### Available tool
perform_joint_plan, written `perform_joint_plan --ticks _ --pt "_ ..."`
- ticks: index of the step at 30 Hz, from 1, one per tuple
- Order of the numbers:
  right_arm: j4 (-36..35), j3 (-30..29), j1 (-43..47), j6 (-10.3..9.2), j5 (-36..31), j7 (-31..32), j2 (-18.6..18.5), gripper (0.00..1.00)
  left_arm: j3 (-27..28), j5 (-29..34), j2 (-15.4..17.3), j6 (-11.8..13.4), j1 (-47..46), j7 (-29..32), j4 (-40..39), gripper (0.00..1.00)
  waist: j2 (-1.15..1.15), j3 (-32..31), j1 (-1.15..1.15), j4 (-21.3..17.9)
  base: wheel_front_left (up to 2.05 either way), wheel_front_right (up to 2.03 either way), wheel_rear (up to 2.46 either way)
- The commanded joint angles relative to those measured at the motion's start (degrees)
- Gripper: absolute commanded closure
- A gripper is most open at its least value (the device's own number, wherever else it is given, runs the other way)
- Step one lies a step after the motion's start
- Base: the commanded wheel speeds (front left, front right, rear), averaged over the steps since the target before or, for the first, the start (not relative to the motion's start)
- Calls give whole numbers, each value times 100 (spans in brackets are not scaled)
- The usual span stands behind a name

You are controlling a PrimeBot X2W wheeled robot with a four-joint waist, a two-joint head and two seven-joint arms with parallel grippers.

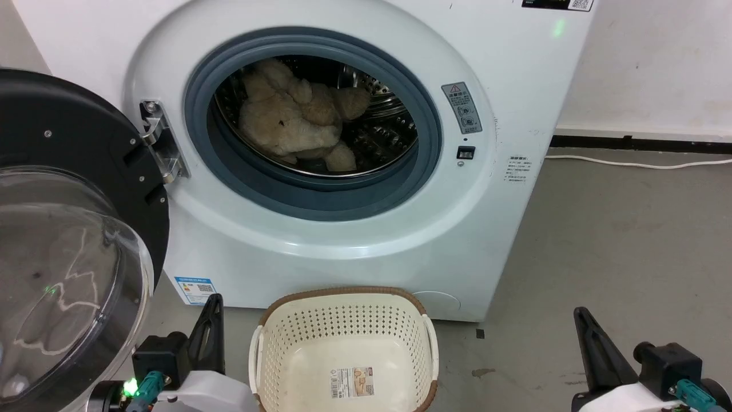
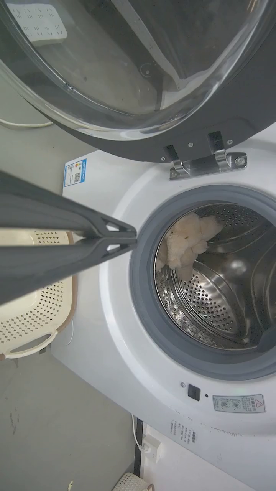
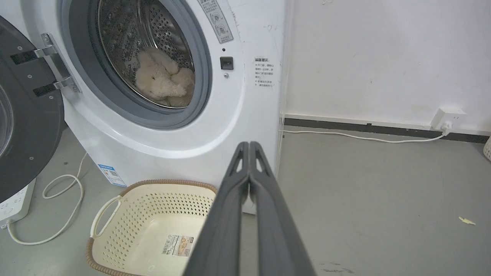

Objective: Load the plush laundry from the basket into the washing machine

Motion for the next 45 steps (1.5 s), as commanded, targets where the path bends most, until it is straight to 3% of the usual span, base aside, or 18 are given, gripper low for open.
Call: perform_joint_plan --ticks 1,45 --pt "-33 9 -99 3 -63 17 -2 100 44 74 -35 -35 -78 27 16 100 0 1 0 0 0 0 0" --pt "-107 72 -420 4 -473 399 -3 100 477 861 -437 -388 -210 258 68 100 0 50 -1 -9 0 0 0"
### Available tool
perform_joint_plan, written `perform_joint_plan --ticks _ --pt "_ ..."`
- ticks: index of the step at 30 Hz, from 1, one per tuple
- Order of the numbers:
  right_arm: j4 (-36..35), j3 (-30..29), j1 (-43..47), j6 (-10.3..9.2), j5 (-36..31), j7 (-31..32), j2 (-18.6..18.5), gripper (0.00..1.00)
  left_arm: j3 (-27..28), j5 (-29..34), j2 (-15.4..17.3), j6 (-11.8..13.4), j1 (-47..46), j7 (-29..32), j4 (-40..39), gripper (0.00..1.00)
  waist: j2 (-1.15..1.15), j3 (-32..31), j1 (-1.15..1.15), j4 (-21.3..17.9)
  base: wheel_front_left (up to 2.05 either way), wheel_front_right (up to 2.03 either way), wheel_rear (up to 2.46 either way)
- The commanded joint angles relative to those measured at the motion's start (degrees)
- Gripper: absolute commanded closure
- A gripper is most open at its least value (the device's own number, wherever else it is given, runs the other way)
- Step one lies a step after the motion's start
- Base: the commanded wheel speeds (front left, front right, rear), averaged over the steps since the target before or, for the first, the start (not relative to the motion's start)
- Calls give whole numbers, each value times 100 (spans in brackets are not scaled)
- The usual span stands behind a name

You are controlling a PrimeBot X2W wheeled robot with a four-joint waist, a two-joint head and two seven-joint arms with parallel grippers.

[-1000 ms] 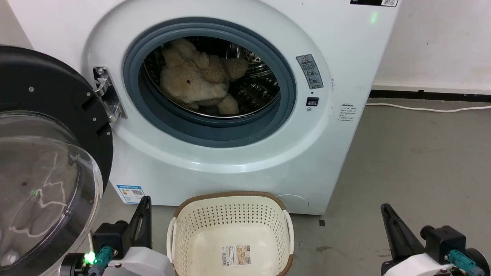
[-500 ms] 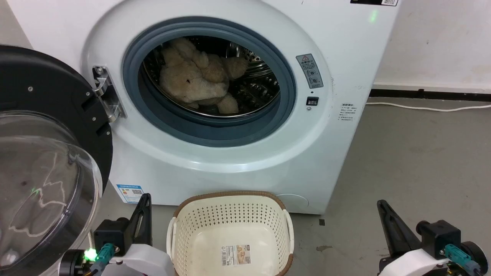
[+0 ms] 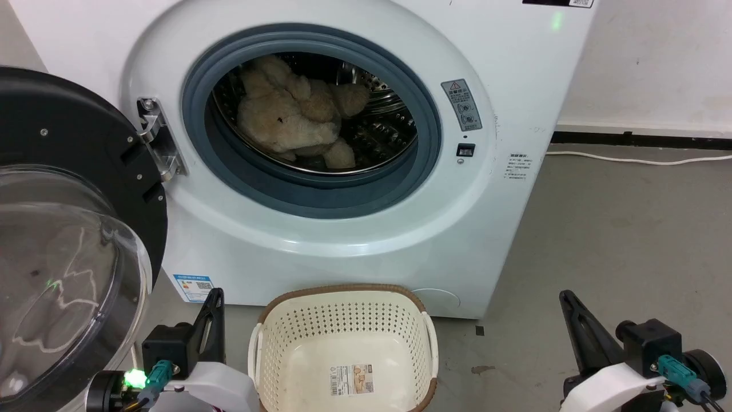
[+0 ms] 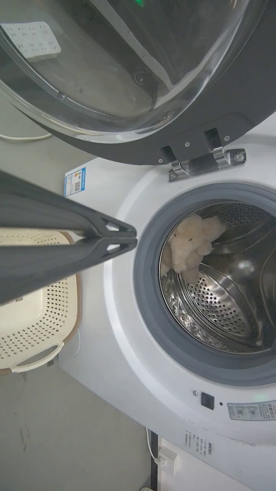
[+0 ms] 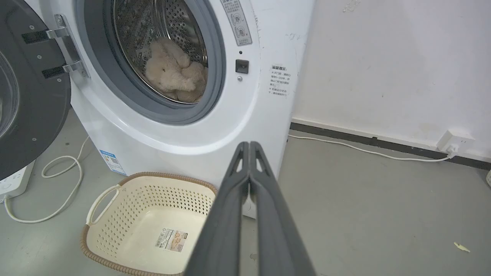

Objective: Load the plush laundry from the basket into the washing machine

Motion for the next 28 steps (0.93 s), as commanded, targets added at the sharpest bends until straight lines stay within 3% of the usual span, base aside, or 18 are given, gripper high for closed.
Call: perform_joint_plan --ticks 1,28 --pt "-30 8 -96 4 -30 38 -3 100 29 70 -40 -25 -89 12 18 100 0 0 0 0 0 0 0" --pt "-42 18 -150 5 -98 102 -4 100 102 202 -107 -84 -111 51 27 100 0 9 0 -2 0 0 0"
